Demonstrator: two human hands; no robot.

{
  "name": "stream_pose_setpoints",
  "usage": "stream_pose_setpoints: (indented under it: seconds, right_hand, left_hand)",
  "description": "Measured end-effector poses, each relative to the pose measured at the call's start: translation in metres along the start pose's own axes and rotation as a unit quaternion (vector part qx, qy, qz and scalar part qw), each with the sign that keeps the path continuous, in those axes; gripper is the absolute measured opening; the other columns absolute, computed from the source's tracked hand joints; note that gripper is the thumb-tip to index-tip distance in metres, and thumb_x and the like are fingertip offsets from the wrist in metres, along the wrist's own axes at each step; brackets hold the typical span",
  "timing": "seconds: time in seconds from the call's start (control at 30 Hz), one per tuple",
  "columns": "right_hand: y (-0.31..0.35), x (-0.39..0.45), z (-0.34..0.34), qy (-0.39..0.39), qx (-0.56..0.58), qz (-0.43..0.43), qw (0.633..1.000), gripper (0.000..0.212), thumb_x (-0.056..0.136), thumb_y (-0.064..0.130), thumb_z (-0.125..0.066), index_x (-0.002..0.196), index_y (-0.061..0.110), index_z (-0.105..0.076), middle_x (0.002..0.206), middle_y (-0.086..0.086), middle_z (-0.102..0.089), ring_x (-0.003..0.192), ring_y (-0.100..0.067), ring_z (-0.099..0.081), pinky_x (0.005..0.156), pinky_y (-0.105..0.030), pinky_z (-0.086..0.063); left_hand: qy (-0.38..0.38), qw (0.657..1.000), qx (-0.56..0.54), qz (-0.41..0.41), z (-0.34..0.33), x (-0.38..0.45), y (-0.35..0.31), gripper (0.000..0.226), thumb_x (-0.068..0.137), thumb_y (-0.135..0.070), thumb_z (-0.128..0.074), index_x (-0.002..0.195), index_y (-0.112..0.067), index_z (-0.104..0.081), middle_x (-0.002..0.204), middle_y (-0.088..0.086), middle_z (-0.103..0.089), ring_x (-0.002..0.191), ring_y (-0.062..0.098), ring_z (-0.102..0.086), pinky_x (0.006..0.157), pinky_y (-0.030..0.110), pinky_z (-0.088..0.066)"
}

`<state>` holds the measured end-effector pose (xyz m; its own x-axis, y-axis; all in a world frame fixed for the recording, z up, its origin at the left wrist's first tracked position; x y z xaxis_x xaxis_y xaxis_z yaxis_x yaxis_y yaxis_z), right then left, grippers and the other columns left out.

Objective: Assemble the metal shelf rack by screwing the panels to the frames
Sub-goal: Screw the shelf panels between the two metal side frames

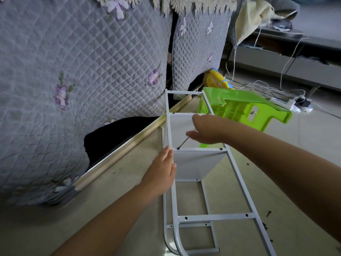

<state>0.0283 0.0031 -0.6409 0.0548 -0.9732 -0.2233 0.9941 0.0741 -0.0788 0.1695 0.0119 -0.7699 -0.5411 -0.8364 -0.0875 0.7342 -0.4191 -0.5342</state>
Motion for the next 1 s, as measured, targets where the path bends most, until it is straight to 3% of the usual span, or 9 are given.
stream_pose_setpoints:
  seconds: [0.13, 0.3, 0.43, 0.53, 0.63, 0.73, 0.83, 0.9, 1.0]
  right_hand:
    - [0.005, -0.011, -0.006, -0.003, 0.009, 0.074, 0.997, 0.002, 0.097, 0.011, -0.036, 0.097, 0.01, -0.036, 0.1, -0.016, -0.049, 0.08, -0.025, -0.043, 0.067, -0.028, -0.028]
    - [0.007, -0.007, 0.002, -0.075, -0.12, 0.088, 0.986, 0.035, 0.1, 0.035, -0.033, 0.107, 0.006, -0.05, 0.098, -0.012, -0.058, 0.093, -0.029, -0.056, 0.064, -0.028, -0.032]
    - [0.013, -0.007, 0.005, -0.06, -0.136, 0.093, 0.984, 0.041, 0.099, 0.042, -0.028, 0.089, 0.01, -0.052, 0.073, -0.001, -0.04, 0.077, -0.024, -0.046, 0.063, -0.028, -0.035]
    - [0.005, -0.002, 0.001, -0.079, -0.128, 0.098, 0.984, 0.036, 0.101, 0.034, -0.03, 0.101, 0.007, -0.053, 0.09, -0.009, -0.055, 0.087, -0.027, -0.055, 0.065, -0.029, -0.035]
    - [-0.001, -0.003, -0.008, -0.082, -0.149, 0.125, 0.978, 0.033, 0.101, 0.028, -0.031, 0.113, 0.005, -0.051, 0.108, -0.013, -0.053, 0.096, -0.03, -0.056, 0.066, -0.031, -0.036]
    - [0.0, -0.004, -0.009, -0.079, -0.209, 0.139, 0.965, 0.035, 0.101, 0.03, -0.029, 0.116, 0.005, -0.05, 0.113, -0.012, -0.047, 0.095, -0.028, -0.056, 0.063, -0.033, -0.038]
    - [0.0, -0.005, -0.001, -0.057, -0.282, 0.155, 0.945, 0.038, 0.101, 0.034, -0.029, 0.114, 0.008, -0.054, 0.11, -0.009, -0.056, 0.097, -0.027, -0.059, 0.064, -0.03, -0.038]
    - [0.007, -0.004, 0.002, -0.02, -0.284, 0.128, 0.95, 0.037, 0.1, 0.033, -0.031, 0.107, 0.009, -0.058, 0.101, -0.008, -0.06, 0.092, -0.026, -0.058, 0.066, -0.029, -0.039]
    - [0.019, 0.009, 0.005, 0.061, -0.142, 0.016, 0.988, 0.028, 0.097, 0.02, -0.038, 0.077, 0.006, -0.05, 0.082, -0.005, -0.051, 0.075, -0.017, -0.052, 0.064, -0.024, -0.042]
  left_hand:
    - [-0.006, 1.0, 0.013, -0.005, -0.001, 0.001, 0.001, 0.051, 0.103, -0.025, -0.022, 0.15, -0.013, -0.009, 0.158, -0.001, 0.001, 0.145, 0.012, -0.004, 0.113, 0.021, -0.011]
    - [-0.012, 1.0, 0.01, -0.003, -0.002, 0.001, 0.001, 0.051, 0.103, -0.026, -0.022, 0.15, -0.014, -0.009, 0.158, -0.002, 0.0, 0.145, 0.012, -0.005, 0.113, 0.021, -0.013]
    - [-0.012, 1.0, 0.011, -0.003, -0.003, 0.002, 0.001, 0.05, 0.103, -0.025, -0.021, 0.15, -0.013, -0.009, 0.158, -0.002, 0.001, 0.145, 0.011, -0.004, 0.113, 0.021, -0.012]
    - [-0.012, 1.0, 0.01, -0.003, -0.003, 0.002, 0.001, 0.05, 0.103, -0.025, -0.021, 0.15, -0.013, -0.008, 0.158, -0.001, 0.0, 0.145, 0.011, -0.004, 0.113, 0.021, -0.012]
    - [-0.014, 1.0, 0.009, -0.002, -0.002, 0.002, 0.001, 0.05, 0.103, -0.025, -0.021, 0.15, -0.014, -0.008, 0.158, -0.001, 0.0, 0.145, 0.012, -0.005, 0.113, 0.02, -0.012]
    - [-0.016, 1.0, -0.022, -0.008, -0.005, 0.001, 0.001, 0.05, 0.103, -0.024, -0.021, 0.15, -0.014, -0.008, 0.158, -0.002, 0.001, 0.145, 0.011, -0.003, 0.112, 0.018, -0.012]
    - [-0.021, 0.998, -0.06, -0.009, -0.009, -0.001, 0.002, 0.05, 0.103, -0.023, -0.021, 0.15, -0.014, -0.007, 0.158, -0.003, 0.002, 0.145, 0.01, -0.001, 0.112, 0.017, -0.009]
    - [-0.024, 0.997, -0.067, -0.015, -0.01, 0.0, 0.003, 0.05, 0.103, -0.022, -0.021, 0.149, -0.013, -0.007, 0.158, -0.002, 0.002, 0.145, 0.01, 0.0, 0.111, 0.016, -0.008]
    - [-0.023, 0.998, -0.063, -0.019, -0.011, 0.0, 0.004, 0.05, 0.103, -0.02, -0.022, 0.149, -0.012, -0.008, 0.158, -0.001, 0.003, 0.145, 0.01, 0.0, 0.111, 0.016, -0.007]
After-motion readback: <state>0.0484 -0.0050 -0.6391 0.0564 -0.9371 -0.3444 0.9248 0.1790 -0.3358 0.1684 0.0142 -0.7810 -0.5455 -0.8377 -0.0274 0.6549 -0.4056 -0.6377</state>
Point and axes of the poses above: each hand's wrist, its own x-axis towards the middle knuckle, its own z-axis out of the back of the hand, y = z × x, the point moved 1 cm from there along x, towards the middle knuckle
